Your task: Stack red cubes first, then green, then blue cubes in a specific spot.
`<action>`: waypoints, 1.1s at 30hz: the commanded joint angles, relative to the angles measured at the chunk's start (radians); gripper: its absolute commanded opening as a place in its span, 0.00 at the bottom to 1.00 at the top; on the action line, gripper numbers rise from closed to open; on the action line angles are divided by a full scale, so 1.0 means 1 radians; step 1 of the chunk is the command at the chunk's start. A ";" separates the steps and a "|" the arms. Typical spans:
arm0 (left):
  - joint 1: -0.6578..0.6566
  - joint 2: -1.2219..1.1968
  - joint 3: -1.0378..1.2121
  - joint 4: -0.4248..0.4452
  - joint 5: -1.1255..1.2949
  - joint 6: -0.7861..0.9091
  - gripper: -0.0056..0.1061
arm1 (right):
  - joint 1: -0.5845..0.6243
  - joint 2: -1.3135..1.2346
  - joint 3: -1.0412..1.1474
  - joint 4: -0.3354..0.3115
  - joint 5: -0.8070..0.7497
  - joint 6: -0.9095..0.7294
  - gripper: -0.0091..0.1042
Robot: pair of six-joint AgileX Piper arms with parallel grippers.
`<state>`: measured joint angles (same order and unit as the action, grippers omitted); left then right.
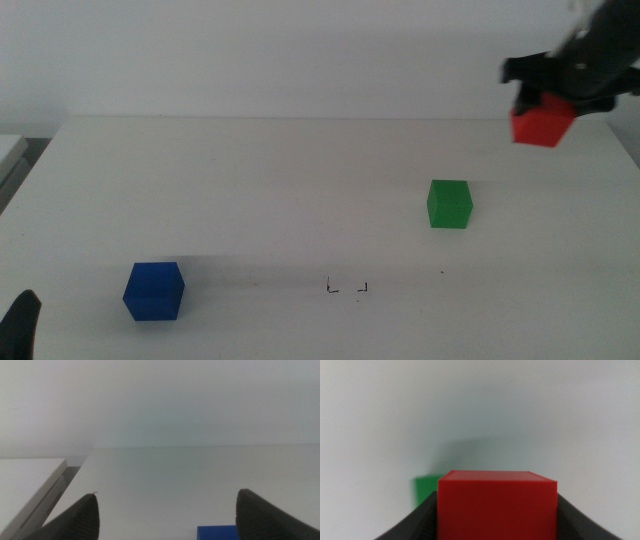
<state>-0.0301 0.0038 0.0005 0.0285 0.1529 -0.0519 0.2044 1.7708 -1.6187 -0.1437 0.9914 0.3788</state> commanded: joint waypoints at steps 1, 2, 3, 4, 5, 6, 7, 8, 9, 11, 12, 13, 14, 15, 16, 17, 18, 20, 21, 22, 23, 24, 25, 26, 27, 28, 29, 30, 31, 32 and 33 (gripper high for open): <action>0.001 -0.004 -0.001 0.001 -0.011 -0.002 0.88 | 0.104 -0.024 0.010 -0.074 0.054 0.127 0.13; 0.001 -0.004 -0.001 0.001 -0.011 -0.002 0.88 | 0.141 -0.024 0.010 -0.096 0.066 0.178 0.13; 0.001 -0.004 -0.001 0.001 -0.011 -0.002 0.88 | 0.186 -0.019 0.010 -0.113 0.075 0.226 0.13; 0.001 -0.004 -0.001 0.001 -0.011 -0.002 0.88 | 0.220 -0.017 0.010 -0.122 0.078 0.268 0.13; 0.001 -0.004 -0.001 0.001 -0.011 -0.002 0.88 | 0.260 -0.010 0.010 -0.132 0.080 0.302 0.13; 0.001 -0.004 -0.001 0.001 -0.011 -0.002 0.88 | 0.300 -0.001 0.010 -0.144 0.080 0.334 0.13; 0.001 -0.004 -0.001 0.001 -0.011 -0.002 0.88 | 0.336 0.007 0.010 -0.156 0.080 0.361 0.13; 0.001 -0.004 -0.001 0.001 -0.011 -0.002 0.88 | 0.366 0.017 0.010 -0.165 0.074 0.391 0.13; 0.001 -0.004 -0.001 0.001 -0.011 -0.002 0.88 | 0.391 0.028 0.010 -0.167 0.070 0.413 0.13; 0.001 -0.004 -0.001 0.001 -0.011 -0.002 0.88 | 0.421 0.049 0.010 -0.155 0.064 0.433 0.13; 0.001 -0.004 -0.001 0.001 -0.011 -0.002 0.88 | 0.441 0.064 0.010 -0.164 0.064 0.444 0.13; 0.001 -0.004 -0.001 0.001 -0.011 -0.002 0.88 | 0.456 0.078 0.010 -0.174 0.064 0.468 0.13; 0.001 -0.004 -0.001 0.001 -0.011 -0.002 0.88 | 0.473 0.095 0.010 -0.176 0.059 0.493 0.13; 0.001 -0.004 -0.001 0.001 -0.011 -0.002 0.88 | 0.487 0.113 0.010 -0.176 0.055 0.512 0.13; 0.001 -0.004 -0.001 0.001 -0.011 -0.002 0.88 | 0.499 0.131 0.010 -0.176 0.055 0.526 0.13; 0.001 -0.004 -0.001 0.001 -0.011 -0.002 0.88 | 0.508 0.146 0.010 -0.176 0.055 0.535 0.13; 0.001 -0.004 -0.001 0.001 -0.011 -0.002 0.88 | 0.518 0.164 0.010 -0.176 0.052 0.541 0.13; 0.001 -0.004 -0.001 0.001 -0.011 -0.002 0.88 | 0.537 0.194 0.010 -0.176 0.040 0.548 0.13; 0.001 -0.004 -0.001 0.001 -0.011 -0.002 0.88 | 0.547 0.208 0.010 -0.174 0.036 0.548 0.13; 0.001 -0.004 -0.001 0.001 -0.011 -0.002 0.88 | 0.555 0.221 0.010 -0.174 0.036 0.548 0.13; 0.001 -0.004 -0.001 0.001 -0.011 -0.002 0.88 | 0.564 0.232 0.010 -0.174 0.034 0.550 0.13; 0.001 -0.004 -0.001 0.001 -0.011 -0.002 0.88 | 0.569 0.241 0.010 -0.174 0.034 0.556 0.13; 0.001 -0.004 -0.001 0.001 -0.011 -0.002 0.88 | 0.574 0.250 0.010 -0.174 0.029 0.560 0.13; 0.001 -0.004 -0.001 0.001 -0.011 -0.002 0.88 | 0.577 0.254 0.010 -0.174 0.023 0.564 0.13; 0.001 -0.004 -0.001 0.001 -0.011 -0.002 0.88 | 0.581 0.264 0.010 -0.176 0.017 0.564 0.13; 0.001 -0.004 -0.001 0.001 -0.011 -0.002 0.88 | 0.583 0.270 0.010 -0.176 0.007 0.567 0.13; 0.001 -0.004 -0.001 0.001 -0.011 -0.002 0.88 | 0.586 0.274 0.010 -0.174 0.003 0.567 0.13; 0.001 -0.004 -0.001 0.001 -0.011 -0.002 0.88 | 0.589 0.279 0.010 -0.174 0.000 0.567 0.13; 0.001 -0.004 -0.001 0.001 -0.011 -0.002 0.88 | 0.591 0.282 0.010 -0.174 -0.001 0.567 0.13; 0.001 -0.004 -0.001 0.001 -0.011 -0.002 0.88 | 0.594 0.282 0.010 -0.176 -0.004 0.567 0.13; 0.001 -0.004 -0.001 0.001 -0.011 -0.002 0.88 | 0.599 0.286 0.010 -0.176 -0.004 0.567 0.13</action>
<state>-0.0301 0.0038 0.0005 0.0285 0.1508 -0.0519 0.7944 2.0590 -1.6100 -0.3020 0.9913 0.9404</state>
